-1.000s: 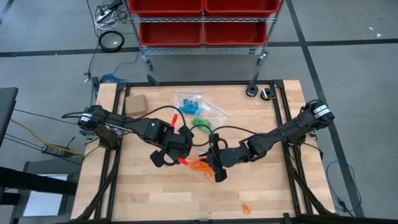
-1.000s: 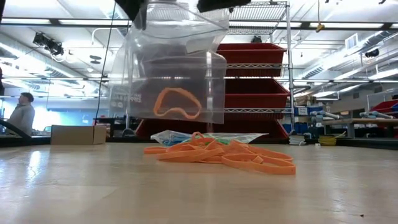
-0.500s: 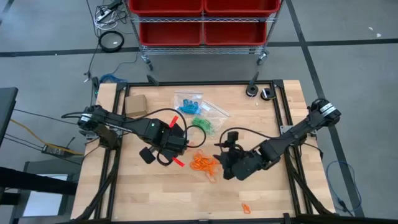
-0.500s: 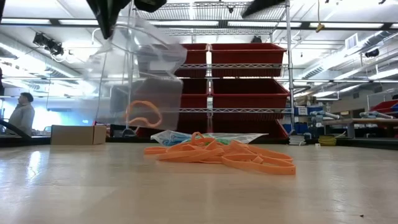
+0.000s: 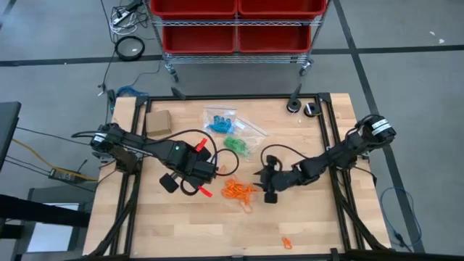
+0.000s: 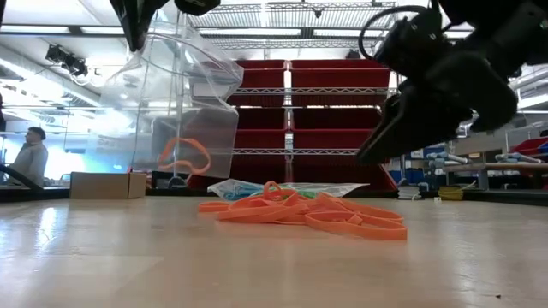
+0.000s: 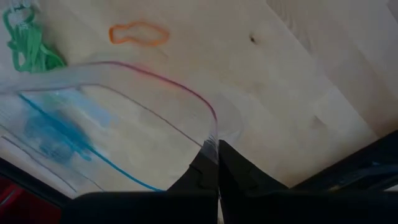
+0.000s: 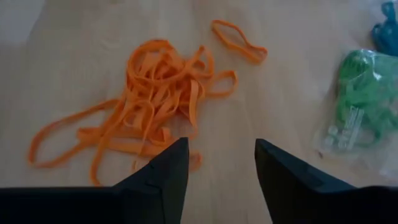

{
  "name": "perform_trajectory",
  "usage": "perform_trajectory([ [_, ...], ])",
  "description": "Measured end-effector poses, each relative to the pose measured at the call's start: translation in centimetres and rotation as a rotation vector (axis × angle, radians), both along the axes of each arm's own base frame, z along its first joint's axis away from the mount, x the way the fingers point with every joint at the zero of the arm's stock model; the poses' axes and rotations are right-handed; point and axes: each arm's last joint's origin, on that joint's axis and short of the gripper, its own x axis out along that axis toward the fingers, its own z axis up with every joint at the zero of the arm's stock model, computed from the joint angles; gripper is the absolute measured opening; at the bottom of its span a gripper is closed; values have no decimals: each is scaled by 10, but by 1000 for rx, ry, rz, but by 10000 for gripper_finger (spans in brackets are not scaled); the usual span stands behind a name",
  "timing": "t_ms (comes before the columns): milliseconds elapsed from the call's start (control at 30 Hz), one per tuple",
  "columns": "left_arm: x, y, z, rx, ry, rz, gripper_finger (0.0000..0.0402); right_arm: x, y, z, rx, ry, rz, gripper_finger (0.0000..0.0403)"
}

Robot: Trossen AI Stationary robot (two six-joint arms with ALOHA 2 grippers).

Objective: Sort rubber bands
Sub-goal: Put the orange rubber band into the transparent zip bag

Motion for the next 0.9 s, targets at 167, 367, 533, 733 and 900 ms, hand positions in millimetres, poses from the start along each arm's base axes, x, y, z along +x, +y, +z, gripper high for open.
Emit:
perform_trajectory([
  [167, 1, 0, 0, -3, -10, 0, 0, 15, -17, 0, -12, -88, 11, 163],
  [367, 0, 0, 0, -1, -2, 6, 0, 50, -46, -20, 7, -77, 65, 162],
  [533, -1, -2, 0, -29, 3, 30, 0, 83, -60, -35, -16, -53, 84, 160],
  [733, -2, -6, 2, -54, -1, 39, 0, 114, -74, -45, -31, -20, 102, 160],
  [900, -2, -10, 9, -66, -26, 30, 0, 126, -86, -51, -20, 24, 101, 159],
])
